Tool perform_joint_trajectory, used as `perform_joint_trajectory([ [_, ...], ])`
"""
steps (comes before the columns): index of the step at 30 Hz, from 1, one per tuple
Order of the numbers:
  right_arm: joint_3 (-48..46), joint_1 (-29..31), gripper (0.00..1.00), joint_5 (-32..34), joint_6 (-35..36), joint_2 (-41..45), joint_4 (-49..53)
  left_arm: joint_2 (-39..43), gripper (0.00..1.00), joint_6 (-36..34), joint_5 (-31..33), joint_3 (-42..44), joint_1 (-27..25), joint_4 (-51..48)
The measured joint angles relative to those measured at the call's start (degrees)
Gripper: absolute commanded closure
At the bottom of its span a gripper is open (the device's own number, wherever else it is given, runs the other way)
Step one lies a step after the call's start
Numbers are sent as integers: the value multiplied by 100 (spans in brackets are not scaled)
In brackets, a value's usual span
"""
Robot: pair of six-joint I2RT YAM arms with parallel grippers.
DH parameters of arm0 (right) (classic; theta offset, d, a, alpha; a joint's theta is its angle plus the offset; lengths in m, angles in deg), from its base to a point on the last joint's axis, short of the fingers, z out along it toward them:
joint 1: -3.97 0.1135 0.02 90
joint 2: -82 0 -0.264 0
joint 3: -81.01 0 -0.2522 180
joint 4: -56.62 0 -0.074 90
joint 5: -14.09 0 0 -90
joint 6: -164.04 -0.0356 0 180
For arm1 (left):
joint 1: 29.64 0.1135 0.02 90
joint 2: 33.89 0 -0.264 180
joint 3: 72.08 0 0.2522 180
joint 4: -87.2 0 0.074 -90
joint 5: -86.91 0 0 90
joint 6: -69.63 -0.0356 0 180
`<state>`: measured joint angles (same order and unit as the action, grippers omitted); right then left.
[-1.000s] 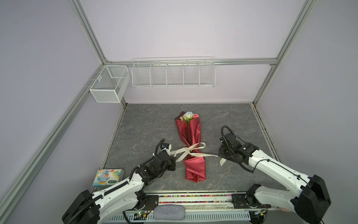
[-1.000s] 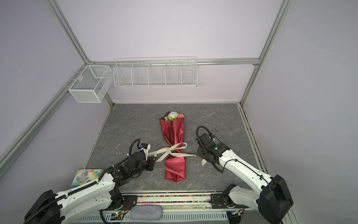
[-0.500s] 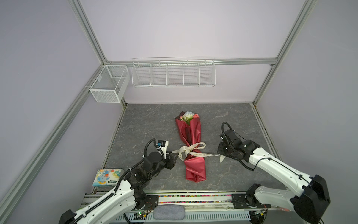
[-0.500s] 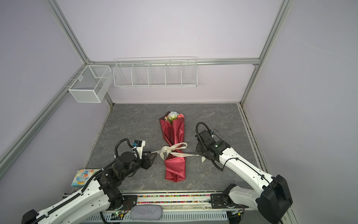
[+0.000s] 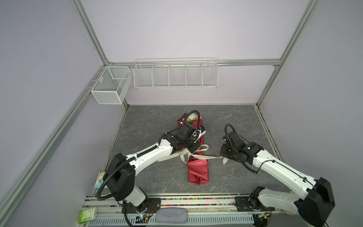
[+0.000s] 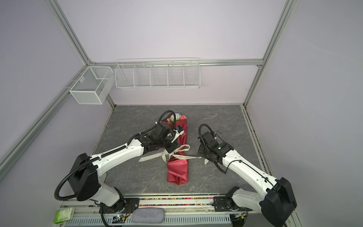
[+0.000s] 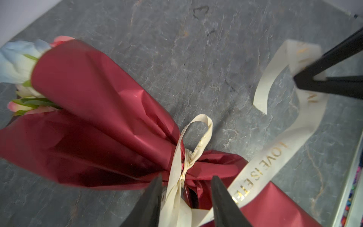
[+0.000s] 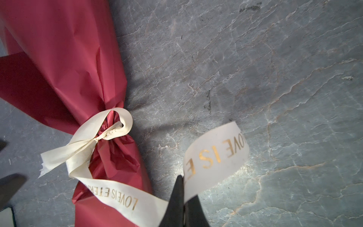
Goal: Tie the bouquet of fake flowers
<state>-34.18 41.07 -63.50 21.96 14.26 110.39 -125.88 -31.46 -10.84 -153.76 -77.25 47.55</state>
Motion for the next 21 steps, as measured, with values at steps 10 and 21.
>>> perform_joint_trajectory([
  [10,0,0,94,-2,-63,0,-50,-1119,58,-726,118,-782,0,-750],
  [21,0,0,94,0,-131,0,-46,-1475,88,-885,398,-1095,-2,-997],
])
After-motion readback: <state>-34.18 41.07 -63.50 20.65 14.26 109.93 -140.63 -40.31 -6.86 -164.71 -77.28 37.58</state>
